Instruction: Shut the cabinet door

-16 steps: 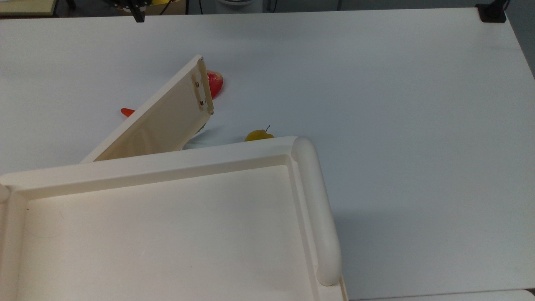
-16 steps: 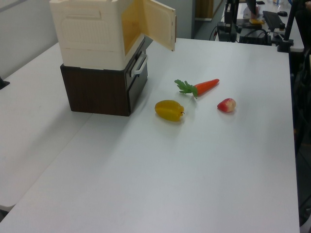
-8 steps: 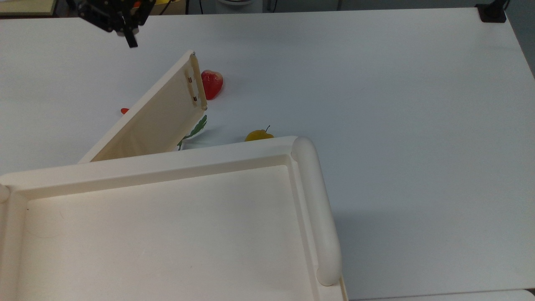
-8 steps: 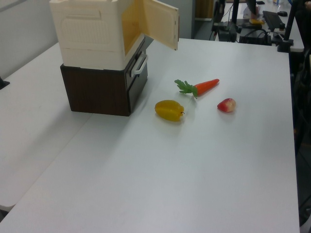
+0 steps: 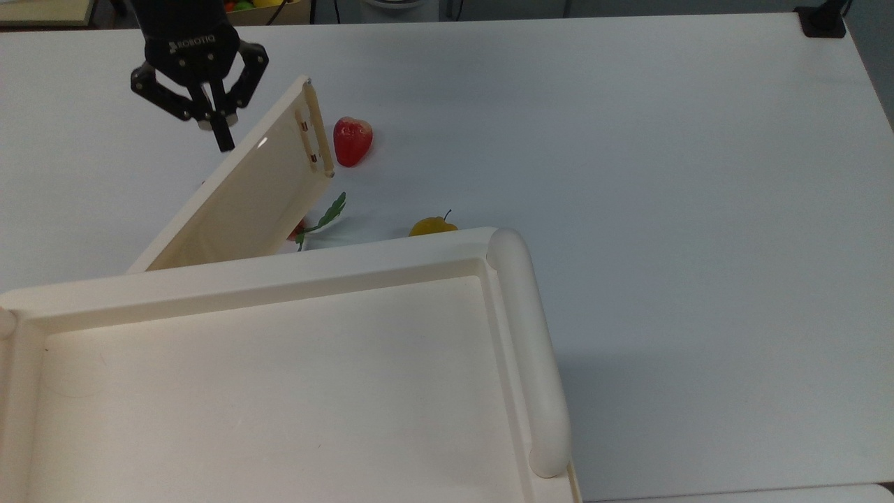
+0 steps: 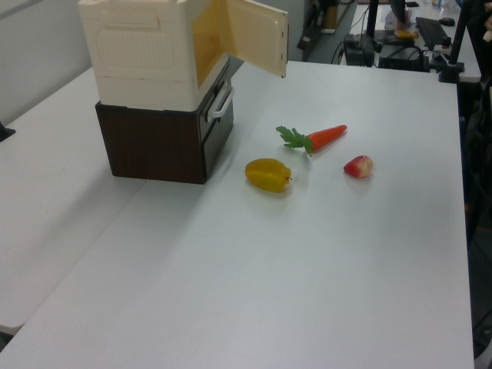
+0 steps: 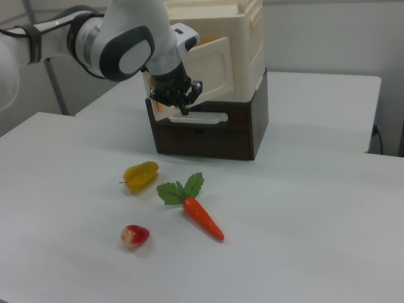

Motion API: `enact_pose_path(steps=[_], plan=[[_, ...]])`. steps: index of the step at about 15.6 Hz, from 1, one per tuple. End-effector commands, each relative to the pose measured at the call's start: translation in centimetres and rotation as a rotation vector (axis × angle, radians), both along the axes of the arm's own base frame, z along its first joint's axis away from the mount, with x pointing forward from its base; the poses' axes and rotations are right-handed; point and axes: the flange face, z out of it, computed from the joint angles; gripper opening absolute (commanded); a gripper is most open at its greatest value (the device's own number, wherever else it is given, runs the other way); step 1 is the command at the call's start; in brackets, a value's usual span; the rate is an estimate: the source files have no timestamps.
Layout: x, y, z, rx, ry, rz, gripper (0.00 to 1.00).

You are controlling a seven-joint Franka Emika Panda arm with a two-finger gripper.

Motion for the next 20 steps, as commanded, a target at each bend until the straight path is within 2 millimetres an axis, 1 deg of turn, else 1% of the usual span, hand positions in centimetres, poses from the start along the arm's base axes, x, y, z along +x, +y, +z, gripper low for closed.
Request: enact_pose_path(steps=[1, 3, 4, 8, 10, 11, 13, 15, 16, 18, 19, 20], plan=[[2.7, 2.7, -1.5, -0.047, -0.117, 0.081, 0.00], [4.0, 5.0, -2.0, -0.064, -0.186, 0.096, 0.02], [4.5, 5.5, -2.4, -0.074, -0.206, 0.099, 0.02], [6.2, 8.7, -4.0, -0.079, -0.243, 0.113, 0.02], [6.6, 11.1, -4.6, -0.066, -0.261, 0.113, 0.02], [6.9, 11.7, -4.7, -0.060, -0.284, 0.100, 0.02], [7.3, 13.6, -5.1, -0.043, -0.338, 0.074, 0.02], [7.6, 15.3, -5.1, -0.027, -0.396, 0.054, 0.02], [7.7, 16.1, -4.6, -0.012, -0.429, 0.039, 0.02], [7.9, 16.9, -4.2, 0.018, -0.467, 0.002, 0.02], [8.2, 17.1, -3.6, 0.034, -0.495, -0.016, 0.02], [8.5, 17.6, -3.7, 0.047, -0.514, -0.032, 0.02]])
